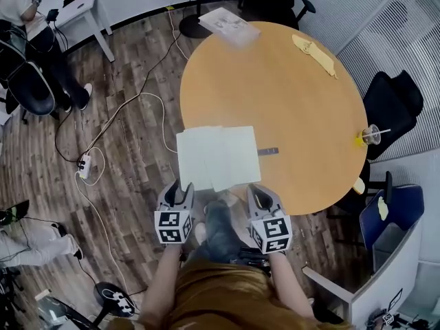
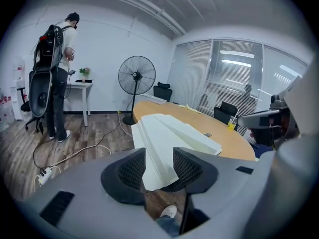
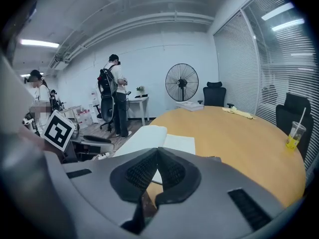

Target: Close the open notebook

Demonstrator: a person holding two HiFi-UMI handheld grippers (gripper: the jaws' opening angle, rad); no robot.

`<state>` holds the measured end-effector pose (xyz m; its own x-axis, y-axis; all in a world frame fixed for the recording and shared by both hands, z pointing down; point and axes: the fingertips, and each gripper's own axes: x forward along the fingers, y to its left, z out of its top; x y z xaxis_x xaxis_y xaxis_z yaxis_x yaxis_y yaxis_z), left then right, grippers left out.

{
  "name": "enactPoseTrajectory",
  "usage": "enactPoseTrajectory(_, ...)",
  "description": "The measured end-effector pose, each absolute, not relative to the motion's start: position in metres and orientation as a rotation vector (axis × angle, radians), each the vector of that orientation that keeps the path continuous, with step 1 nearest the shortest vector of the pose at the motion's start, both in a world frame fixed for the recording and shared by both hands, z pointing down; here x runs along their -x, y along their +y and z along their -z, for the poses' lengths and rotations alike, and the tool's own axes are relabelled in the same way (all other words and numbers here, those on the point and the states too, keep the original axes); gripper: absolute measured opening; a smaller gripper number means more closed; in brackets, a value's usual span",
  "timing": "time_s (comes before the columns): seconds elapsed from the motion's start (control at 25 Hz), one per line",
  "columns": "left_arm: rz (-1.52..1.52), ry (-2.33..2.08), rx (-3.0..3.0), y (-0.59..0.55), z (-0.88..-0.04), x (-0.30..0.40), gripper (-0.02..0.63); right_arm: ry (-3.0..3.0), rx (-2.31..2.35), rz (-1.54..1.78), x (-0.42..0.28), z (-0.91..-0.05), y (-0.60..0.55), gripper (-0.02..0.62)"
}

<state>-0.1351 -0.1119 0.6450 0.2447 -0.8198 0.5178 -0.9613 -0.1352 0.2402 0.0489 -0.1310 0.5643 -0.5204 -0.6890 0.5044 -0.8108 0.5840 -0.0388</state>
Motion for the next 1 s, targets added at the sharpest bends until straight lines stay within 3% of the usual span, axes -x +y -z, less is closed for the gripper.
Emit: enactPoseTrajectory(1.0, -0.201, -1.544, -1.742, -0.115, -0.702, 0.140, 0.213, -2.321, -1.139, -0.379, -0.054, -0.593, -0.141, 0.012)
